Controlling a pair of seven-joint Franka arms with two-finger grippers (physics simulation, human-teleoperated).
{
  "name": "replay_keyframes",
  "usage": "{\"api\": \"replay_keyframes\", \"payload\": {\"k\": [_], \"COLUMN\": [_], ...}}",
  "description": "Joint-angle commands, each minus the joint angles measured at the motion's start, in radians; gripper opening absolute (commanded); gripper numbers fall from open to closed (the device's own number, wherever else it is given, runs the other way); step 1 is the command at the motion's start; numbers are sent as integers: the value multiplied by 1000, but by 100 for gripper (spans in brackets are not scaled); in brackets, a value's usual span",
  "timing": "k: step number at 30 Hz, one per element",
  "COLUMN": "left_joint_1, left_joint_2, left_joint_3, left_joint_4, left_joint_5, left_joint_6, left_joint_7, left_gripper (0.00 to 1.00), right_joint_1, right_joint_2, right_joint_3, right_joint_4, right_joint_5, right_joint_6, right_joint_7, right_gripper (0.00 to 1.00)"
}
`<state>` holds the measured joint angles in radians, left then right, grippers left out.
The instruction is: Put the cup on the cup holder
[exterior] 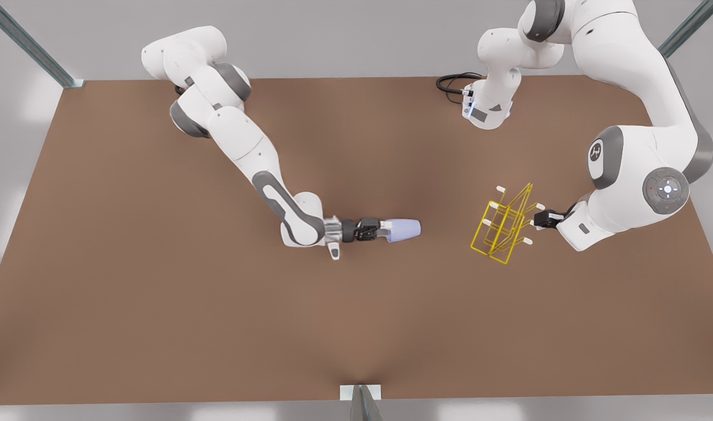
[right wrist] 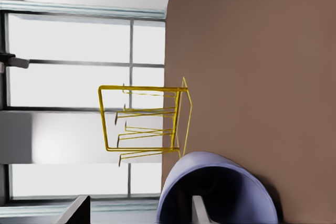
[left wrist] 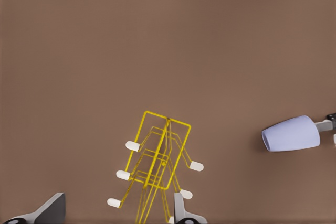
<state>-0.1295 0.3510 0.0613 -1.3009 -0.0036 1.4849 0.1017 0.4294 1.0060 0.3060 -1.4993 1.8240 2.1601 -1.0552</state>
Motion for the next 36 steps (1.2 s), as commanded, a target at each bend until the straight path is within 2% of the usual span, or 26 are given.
{"api": "replay_keyframes", "payload": {"k": [1,3,5,7,8,9,10,11,12,14,15,16,18,21,25,26,27,28,29,30,33,36], "left_joint_1": [1,-1,-2,-12,-15,-15,-13,-16,-38,-165,-222,-225,-272,-302,-308,-306,-305,-305,-305,-305,-303,-305], "left_joint_2": [-1,-4,-17,-38,-60,-63,-61,-58,-49,8,42,65,101,147,195,184,180,180,174,123,71,60], "left_joint_3": [0,0,-1,-17,-21,-53,-90,-129,-152,-158,-158,-202,-212,-212,-213,-209,-204,-199,-187,-175,-169,-170], "left_joint_4": [0,0,2,5,6,6,6,5,5,6,6,5,0,-24,-37,-103,-147,-152,-178,-291,-437,-494], "left_joint_5": [1,-1,-9,-51,-110,-115,-113,-98,-98,-27,-13,-15,-10,-6,16,16,16,16,14,14,11,4], "left_joint_6": [0,-5,-9,-5,-3,-2,0,-5,-9,43,77,127,228,324,400,468,511,514,518,621,745,802], "left_joint_7": [-11,-14,-108,-413,-657,-730,-697,-483,-274,128,148,245,455,664,785,866,926,964,992,1024,1043,1053], "left_gripper": [100,100,100,100,100,100,100,100,100,100,100,100,100,100,100,100,100,100,100,100,100,100], "right_joint_1": [-15,-49,-98,-205,-261,-261,-241,-239,-257,-320,-354,-365,-396,-402,-406,-416,-486,-508,-495,-495,-494,-498], "right_joint_2": [-9,-30,-119,-220,-331,-430,-544,-621,-678,-765,-797,-831,-854,-846,-848,-848,-853,-857,-851,-849,-845,-836], "right_joint_3": [-1,-1,1,1,-17,-85,-203,-292,-341,-357,-358,-357,-343,-343,-344,-335,-257,-225,-223,-223,-222,-226], "right_joint_4": [-21,-53,-136,-182,-202,-243,-303,-332,-334,-266,-236,-177,-88,-48,-52,-53,-56,-58,-48,-44,-4,51], "right_joint_5": [-3,-34,-100,-362,-577,-670,-781,-938,-1148,-1540,-1670,-1779,-1806,-1806,-1806,-1804,-1807,-1832,-1841,-1841,-1841,-1841], "right_joint_6": [-3,-2,4,-3,-65,-100,-161,-219,-262,-348,-385,-479,-629,-686,-661,-664,-661,-660,-663,-661,-660,-675], "right_joint_7": [-55,-52,-32,122,296,395,411,419,547,845,868,882,1028,1078,1074,1071,1069,1071,1072,1069,1064,1075], "right_gripper": [78,78,79,81,84,90,100,100,100,100,100,100,100,100,100,100,100,100,100,100,100,100]}}
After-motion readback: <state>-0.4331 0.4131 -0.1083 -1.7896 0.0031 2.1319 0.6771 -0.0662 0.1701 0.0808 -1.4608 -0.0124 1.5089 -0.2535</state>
